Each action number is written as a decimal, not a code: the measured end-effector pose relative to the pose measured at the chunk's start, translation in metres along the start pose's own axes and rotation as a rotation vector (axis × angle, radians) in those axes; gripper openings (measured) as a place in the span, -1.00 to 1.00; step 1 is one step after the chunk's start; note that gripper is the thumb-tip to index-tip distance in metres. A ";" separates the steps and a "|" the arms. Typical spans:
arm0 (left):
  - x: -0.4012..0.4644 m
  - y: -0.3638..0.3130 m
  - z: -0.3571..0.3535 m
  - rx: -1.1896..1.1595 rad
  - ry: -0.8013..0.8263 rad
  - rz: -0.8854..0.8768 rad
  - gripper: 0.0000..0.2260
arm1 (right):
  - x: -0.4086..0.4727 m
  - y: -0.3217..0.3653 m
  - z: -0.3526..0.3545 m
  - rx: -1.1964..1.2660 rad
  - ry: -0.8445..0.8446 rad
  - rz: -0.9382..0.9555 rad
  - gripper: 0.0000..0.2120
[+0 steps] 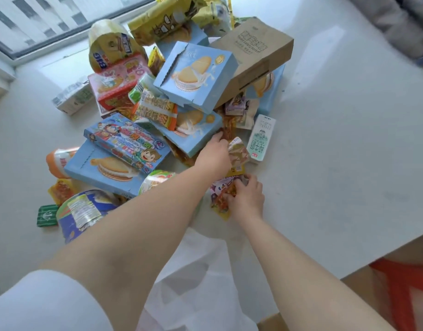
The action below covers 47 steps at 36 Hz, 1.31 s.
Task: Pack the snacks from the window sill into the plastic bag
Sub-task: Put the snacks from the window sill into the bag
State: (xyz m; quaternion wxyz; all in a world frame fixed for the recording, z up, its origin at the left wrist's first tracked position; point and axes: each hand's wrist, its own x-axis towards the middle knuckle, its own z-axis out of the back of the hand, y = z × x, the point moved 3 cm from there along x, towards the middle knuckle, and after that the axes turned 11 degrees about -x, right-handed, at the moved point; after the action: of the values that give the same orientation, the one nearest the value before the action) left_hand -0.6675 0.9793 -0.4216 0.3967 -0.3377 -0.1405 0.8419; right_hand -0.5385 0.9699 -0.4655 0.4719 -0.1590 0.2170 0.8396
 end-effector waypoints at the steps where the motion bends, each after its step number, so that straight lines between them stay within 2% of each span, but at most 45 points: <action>1: 0.003 0.002 0.000 0.011 0.005 0.004 -0.65 | 0.000 0.001 -0.001 -0.002 -0.013 -0.004 -0.63; 4: 0.011 0.010 0.000 0.029 0.078 0.046 -0.57 | 0.002 0.003 -0.003 0.057 -0.030 -0.056 -0.58; 7: 0.014 0.020 -0.005 0.056 0.164 0.107 -0.47 | 0.003 0.004 -0.004 0.178 -0.026 -0.143 -0.40; 13: 0.014 0.039 -0.007 0.026 0.152 0.198 -0.35 | 0.005 -0.002 -0.005 0.474 0.025 -0.344 -0.22; 16: 0.007 0.044 -0.005 -0.037 0.110 0.225 -0.36 | 0.006 -0.004 -0.005 0.465 0.081 -0.415 -0.31; 21: -0.008 0.051 0.004 -0.163 -0.020 0.205 -0.55 | 0.014 -0.014 -0.003 0.370 0.258 -0.462 -0.68; 23: -0.016 0.053 0.009 -0.179 -0.083 0.185 -0.63 | 0.017 -0.016 -0.001 0.306 0.278 -0.423 -0.68; 26: -0.026 0.059 0.021 -0.139 -0.178 0.165 -0.68 | 0.018 -0.015 0.006 0.146 0.196 -0.312 -0.69; 32: -0.037 0.073 0.055 -0.040 -0.264 0.218 -0.46 | 0.024 -0.001 0.038 0.006 -0.059 -0.068 -0.68; 38: -0.031 0.084 0.071 0.001 -0.210 0.309 -0.58 | 0.043 0.030 0.075 -0.109 -0.213 0.173 -0.75; 44: -0.017 0.098 0.088 -0.048 -0.248 0.304 -0.48 | 0.072 0.048 0.089 -0.330 -0.256 0.370 -0.71; 47: -0.012 0.100 0.095 -0.043 -0.166 0.356 -0.47 | 0.084 0.055 0.090 -0.314 -0.229 0.407 -0.70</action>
State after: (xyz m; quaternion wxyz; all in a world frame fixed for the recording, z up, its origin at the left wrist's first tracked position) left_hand -0.7843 0.9086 -0.3974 0.2213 -0.2949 -0.1285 0.9206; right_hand -0.6334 1.0515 -0.4164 0.2847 -0.0876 0.0569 0.9529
